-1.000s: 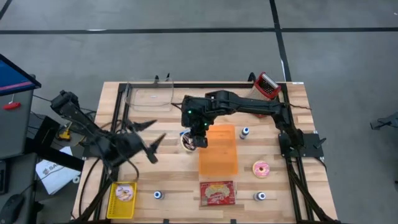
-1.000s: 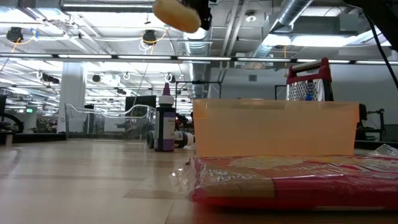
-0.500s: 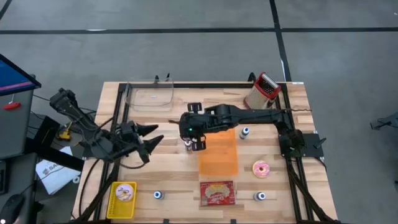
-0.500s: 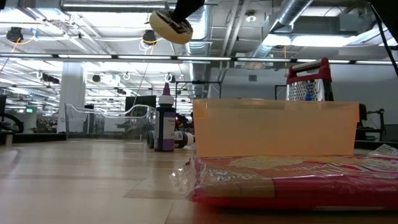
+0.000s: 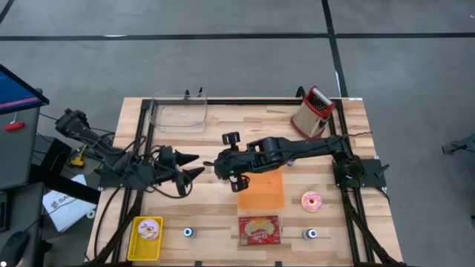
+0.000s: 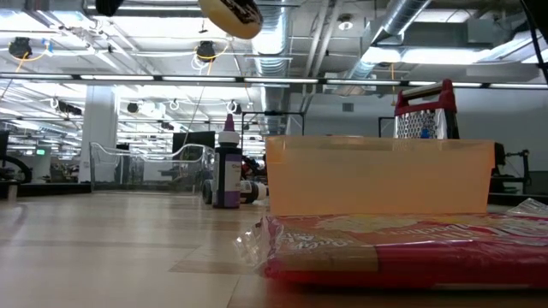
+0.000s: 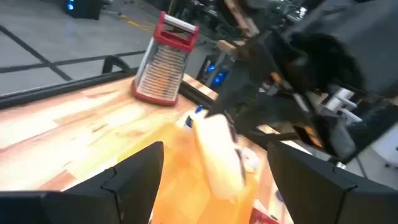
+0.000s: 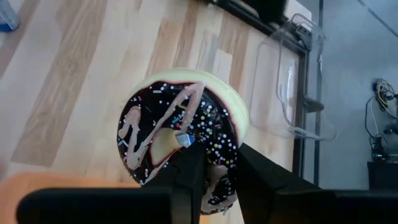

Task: Pick & Place Food Item
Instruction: Put the black donut into the yellow basket

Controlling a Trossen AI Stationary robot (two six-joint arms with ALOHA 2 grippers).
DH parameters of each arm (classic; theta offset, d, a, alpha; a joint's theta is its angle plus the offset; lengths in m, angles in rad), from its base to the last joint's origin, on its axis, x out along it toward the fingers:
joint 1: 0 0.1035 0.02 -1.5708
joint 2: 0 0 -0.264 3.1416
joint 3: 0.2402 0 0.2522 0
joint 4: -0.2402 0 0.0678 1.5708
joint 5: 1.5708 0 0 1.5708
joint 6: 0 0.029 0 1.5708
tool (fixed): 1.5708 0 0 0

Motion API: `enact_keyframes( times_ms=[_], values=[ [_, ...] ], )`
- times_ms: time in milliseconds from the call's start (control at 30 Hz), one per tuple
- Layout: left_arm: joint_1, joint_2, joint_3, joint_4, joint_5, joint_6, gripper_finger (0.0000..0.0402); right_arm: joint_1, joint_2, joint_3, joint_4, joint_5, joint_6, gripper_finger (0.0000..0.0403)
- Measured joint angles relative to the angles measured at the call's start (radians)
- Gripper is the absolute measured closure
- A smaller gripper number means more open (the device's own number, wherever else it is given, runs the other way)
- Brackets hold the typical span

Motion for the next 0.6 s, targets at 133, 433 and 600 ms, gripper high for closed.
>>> enact_keyframes(
  times_ms=[133, 433, 600],
  values=[
    [0.026, 0.036, 0.0, 0.01, 0.002, -0.005, 0.0116, -0.001, 0.0, 0.0, 0.029, 0.005, 0.006, 0.0333],
    [0.071, 0.102, 0.0, 0.086, 0.062, 0.012, 0.0116, -0.017, 0.001, 0.0, 0.064, -0.003, 0.002, 0.0333],
    [0.091, 0.117, 0.0, 0.112, 0.089, 0.013, 0.0117, -0.024, 0.001, 0.0, 0.074, -0.005, -0.003, 0.0333]
  ],
)
